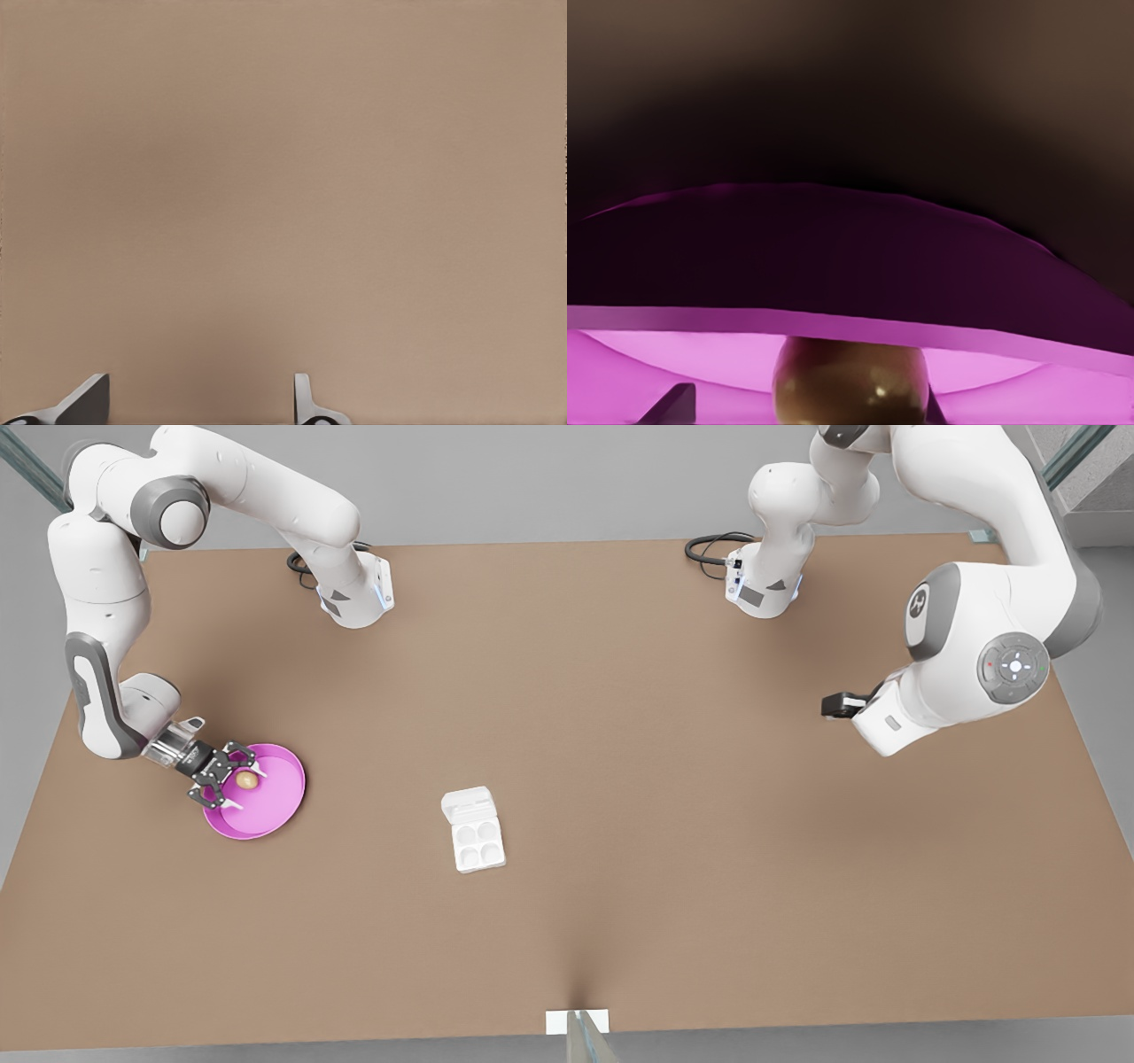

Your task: Pack egg into the box and close the box lid

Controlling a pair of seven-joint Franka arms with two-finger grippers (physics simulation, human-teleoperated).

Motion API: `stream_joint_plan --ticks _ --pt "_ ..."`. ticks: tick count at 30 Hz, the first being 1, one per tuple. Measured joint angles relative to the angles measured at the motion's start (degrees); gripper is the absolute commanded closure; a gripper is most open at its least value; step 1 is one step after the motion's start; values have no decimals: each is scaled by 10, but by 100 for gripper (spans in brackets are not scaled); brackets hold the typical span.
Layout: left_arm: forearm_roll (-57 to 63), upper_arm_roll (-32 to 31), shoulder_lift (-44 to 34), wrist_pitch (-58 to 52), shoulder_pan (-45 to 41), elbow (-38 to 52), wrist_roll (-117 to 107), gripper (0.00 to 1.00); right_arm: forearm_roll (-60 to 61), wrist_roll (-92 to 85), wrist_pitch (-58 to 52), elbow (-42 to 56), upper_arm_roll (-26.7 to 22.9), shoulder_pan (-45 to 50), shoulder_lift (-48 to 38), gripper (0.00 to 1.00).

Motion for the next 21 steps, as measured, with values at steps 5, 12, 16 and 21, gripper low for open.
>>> stream_joint_plan --ticks 5,12,16,21 --pt "0 -1 0 -1 -2 4 -2 0 -11 -8 2 0 -1 -1 5 24" --pt "0 -1 -1 -2 -2 8 -1 0 -17 -21 -2 -3 -3 -4 5 26" --pt "0 -1 -1 -2 -2 8 -1 0 -17 -21 -4 -3 -3 -7 2 50" --pt "0 -1 -1 -2 -2 8 -1 0 -15 -51 -25 -7 -12 -9 2 79"
